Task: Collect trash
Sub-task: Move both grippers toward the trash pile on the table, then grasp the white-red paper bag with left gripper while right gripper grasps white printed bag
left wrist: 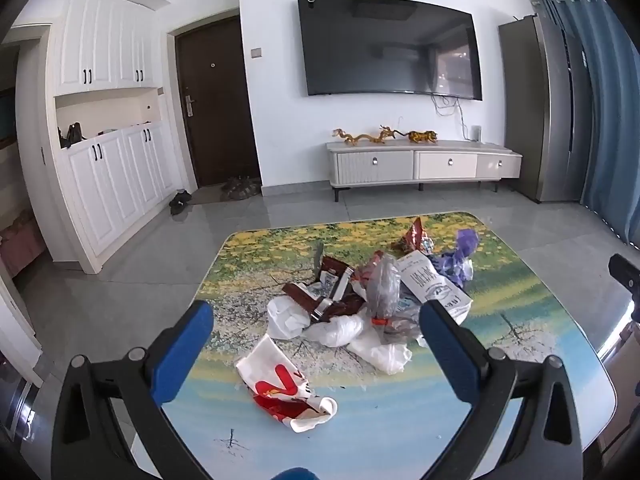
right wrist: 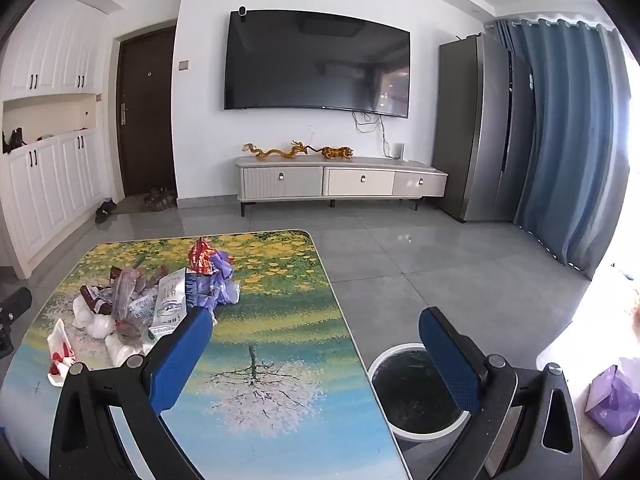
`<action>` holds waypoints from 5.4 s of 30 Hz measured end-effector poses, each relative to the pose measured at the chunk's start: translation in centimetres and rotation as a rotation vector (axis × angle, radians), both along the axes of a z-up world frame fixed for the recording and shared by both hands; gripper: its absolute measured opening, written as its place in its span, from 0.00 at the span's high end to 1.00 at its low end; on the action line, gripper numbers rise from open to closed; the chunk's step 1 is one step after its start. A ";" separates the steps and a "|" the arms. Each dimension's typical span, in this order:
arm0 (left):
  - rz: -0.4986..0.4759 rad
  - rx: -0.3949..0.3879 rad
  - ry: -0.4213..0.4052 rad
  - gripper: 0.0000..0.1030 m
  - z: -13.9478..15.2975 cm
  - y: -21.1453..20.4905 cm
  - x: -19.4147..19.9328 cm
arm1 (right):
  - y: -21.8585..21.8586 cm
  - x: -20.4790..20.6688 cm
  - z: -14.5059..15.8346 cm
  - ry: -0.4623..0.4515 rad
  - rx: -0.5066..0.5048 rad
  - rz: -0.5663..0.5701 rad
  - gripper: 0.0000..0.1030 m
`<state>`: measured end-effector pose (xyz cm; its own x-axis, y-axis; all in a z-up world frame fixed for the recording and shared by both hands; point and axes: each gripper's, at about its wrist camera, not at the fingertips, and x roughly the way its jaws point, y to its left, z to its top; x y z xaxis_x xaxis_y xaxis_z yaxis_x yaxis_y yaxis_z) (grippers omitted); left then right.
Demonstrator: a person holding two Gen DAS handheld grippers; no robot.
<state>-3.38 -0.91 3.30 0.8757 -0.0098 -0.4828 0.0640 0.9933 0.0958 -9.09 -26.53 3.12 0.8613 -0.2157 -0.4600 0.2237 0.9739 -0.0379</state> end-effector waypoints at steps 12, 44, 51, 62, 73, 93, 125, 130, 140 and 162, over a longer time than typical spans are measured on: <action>-0.052 -0.030 0.027 0.00 -0.3 -0.6 0.1 | -0.9 -0.2 -0.7 0.011 0.038 -0.008 0.00; -0.051 -0.042 -0.024 0.00 0.1 -0.5 0.4 | -1.0 0.1 -1.2 -0.020 0.043 -0.008 0.00; -0.069 -0.056 -0.005 0.00 -0.4 -0.6 1.3 | -1.2 0.6 -1.6 -0.027 0.064 0.006 0.00; -0.120 -0.027 0.109 0.00 -3.2 -1.5 3.3 | -1.1 2.6 -3.3 0.024 0.084 0.027 0.00; -0.107 -0.006 0.167 0.00 -5.4 -1.3 4.8 | -0.9 4.4 -5.1 0.089 0.087 0.048 0.00; -0.003 -0.047 0.246 0.00 -8.5 5.0 6.5 | 5.6 10.6 -8.2 0.301 0.066 0.346 0.03; -0.062 -0.282 0.452 0.01 -11.6 10.3 10.9 | 9.8 20.3 -10.5 0.464 0.198 0.545 0.34; -0.053 -0.279 0.455 0.01 -12.1 9.7 10.4 | 9.0 19.7 -11.5 0.482 0.214 0.531 0.38; -0.035 -0.257 0.462 0.30 -12.5 9.3 10.4 | 8.1 17.3 -10.3 0.408 0.225 0.543 0.42; -0.075 -0.281 0.340 0.43 -7.4 8.3 7.3 | 6.7 11.0 -4.9 0.228 0.272 0.571 0.42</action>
<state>3.95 7.42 -4.09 0.6599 -0.2389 -0.7124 0.1181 0.9693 -0.2156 1.91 -19.82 -1.81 0.6807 0.3941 -0.6175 -0.3136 0.9186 0.2405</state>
